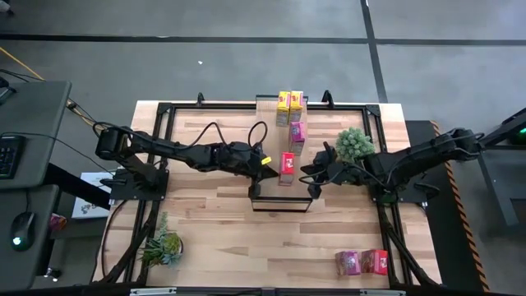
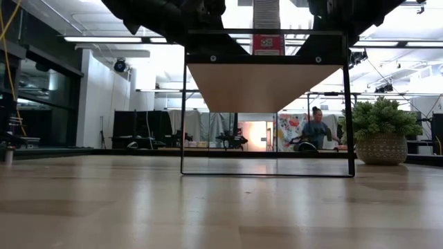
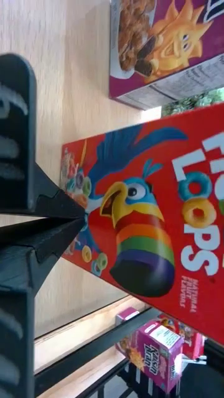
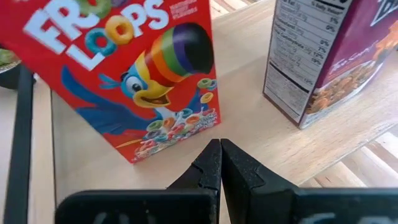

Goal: Stack cereal on shelf
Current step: Put the top red cereal box on the shelf

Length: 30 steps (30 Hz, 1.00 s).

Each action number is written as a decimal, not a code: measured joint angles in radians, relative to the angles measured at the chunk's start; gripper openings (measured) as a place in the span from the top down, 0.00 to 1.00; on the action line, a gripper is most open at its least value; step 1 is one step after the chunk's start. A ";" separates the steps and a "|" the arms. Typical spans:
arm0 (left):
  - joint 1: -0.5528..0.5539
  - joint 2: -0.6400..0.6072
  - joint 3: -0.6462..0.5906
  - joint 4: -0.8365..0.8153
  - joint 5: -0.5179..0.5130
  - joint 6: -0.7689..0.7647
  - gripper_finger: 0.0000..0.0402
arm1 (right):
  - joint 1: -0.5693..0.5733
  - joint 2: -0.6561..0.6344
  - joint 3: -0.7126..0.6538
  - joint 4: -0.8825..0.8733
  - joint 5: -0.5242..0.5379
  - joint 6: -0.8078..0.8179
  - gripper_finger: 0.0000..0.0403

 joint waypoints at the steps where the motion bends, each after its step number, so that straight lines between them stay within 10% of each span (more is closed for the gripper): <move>1: 0.001 0.000 0.000 0.001 0.000 0.000 1.00 | -0.002 0.000 0.000 0.001 0.000 0.000 1.00; 30: 0.029 0.069 0.127 -0.105 -0.041 0.070 1.00 | -0.010 0.000 0.000 0.009 -0.047 0.004 1.00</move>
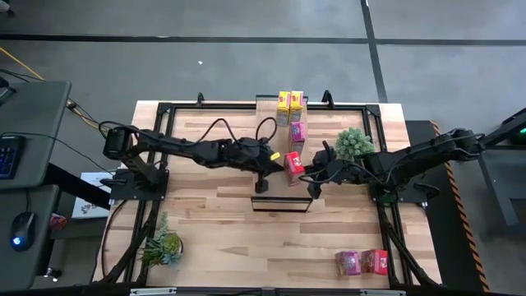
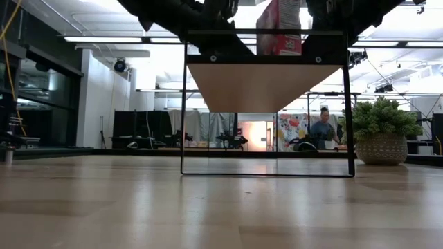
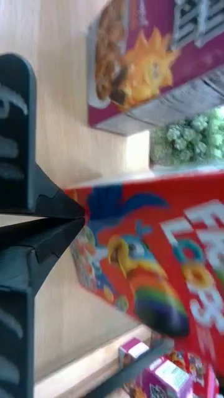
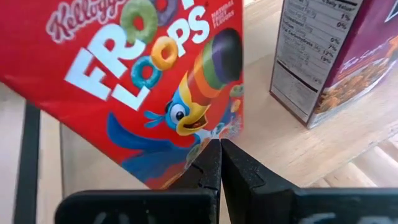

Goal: Stack cereal on shelf
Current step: Put the top red cereal box on the shelf, then put the pink cereal box on the shelf

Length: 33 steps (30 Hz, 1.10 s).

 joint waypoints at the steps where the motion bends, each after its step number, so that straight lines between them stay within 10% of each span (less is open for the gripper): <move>1: 0.006 0.000 0.000 -0.002 0.000 0.000 1.00 | 0.000 0.000 0.000 0.002 -0.006 0.007 1.00; 24: 0.058 -0.001 0.000 0.040 0.010 0.061 1.00 | 0.019 -0.023 0.000 0.010 -0.062 0.041 1.00; 33: 0.076 -0.209 -0.042 -0.152 0.010 0.063 1.00 | 0.008 -0.216 0.000 -0.094 -0.070 0.041 1.00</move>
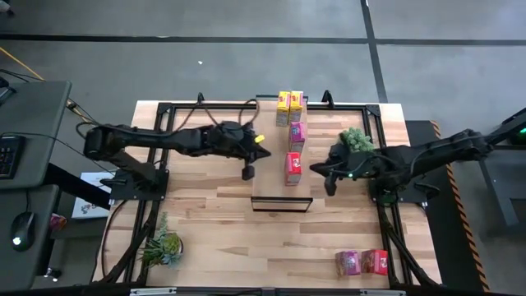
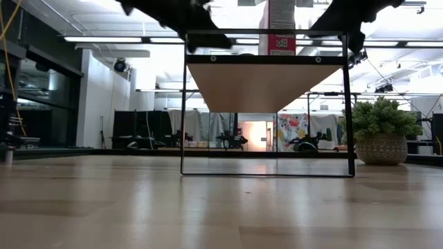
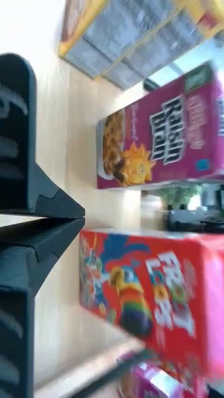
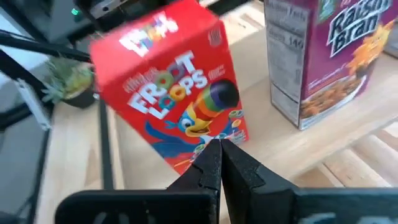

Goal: Stack cereal on shelf
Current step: Put the pink cereal box on the shelf

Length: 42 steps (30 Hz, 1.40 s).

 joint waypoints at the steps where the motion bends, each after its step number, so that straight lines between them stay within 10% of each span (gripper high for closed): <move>1: 0.000 -0.032 -0.025 0.012 0.004 0.000 1.00 | 0.001 -0.015 0.000 0.000 -0.013 0.000 1.00; 11: -0.001 -0.250 -0.324 0.365 0.087 -0.083 1.00 | -0.041 -0.035 0.004 0.123 -0.072 -0.094 0.96; 20: -0.001 -0.289 -0.351 0.368 0.087 -0.087 1.00 | -0.044 0.063 0.362 -0.308 -0.108 -0.043 0.57; 31: -0.001 -0.289 -0.351 0.373 0.087 -0.072 1.00 | 0.153 0.415 0.810 -1.189 -0.325 0.766 0.36; 42: -0.001 -0.289 -0.351 0.364 0.087 -0.027 1.00 | 0.483 0.618 0.800 -1.166 -0.482 1.419 0.36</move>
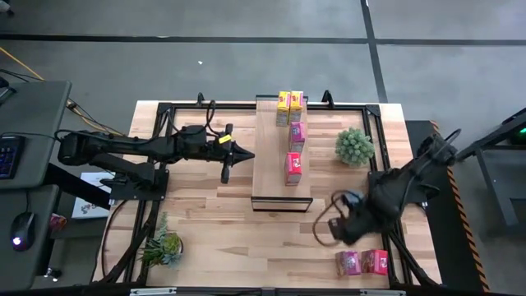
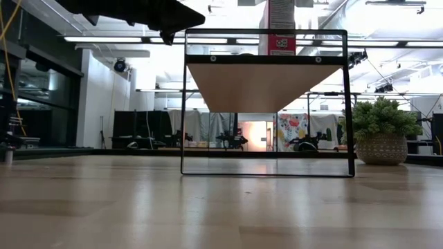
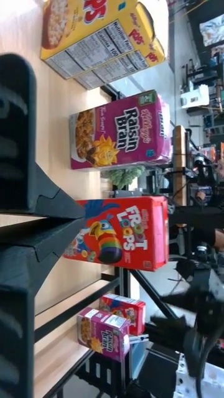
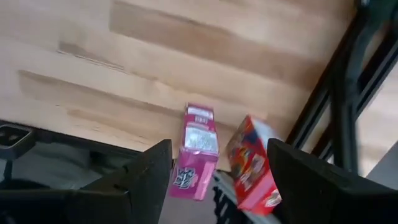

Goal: Stack cereal on shelf
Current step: Put the pink cereal box on the shelf

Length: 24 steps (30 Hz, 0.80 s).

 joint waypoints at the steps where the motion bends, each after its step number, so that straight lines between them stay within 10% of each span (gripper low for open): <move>1: 0.000 0.000 0.000 -0.007 0.000 0.000 1.00 | 0.026 0.019 0.000 0.016 0.000 0.045 0.36; 24: 0.000 0.000 0.000 -0.005 0.000 0.000 1.00 | 0.202 0.278 -0.001 0.202 -0.009 0.327 0.36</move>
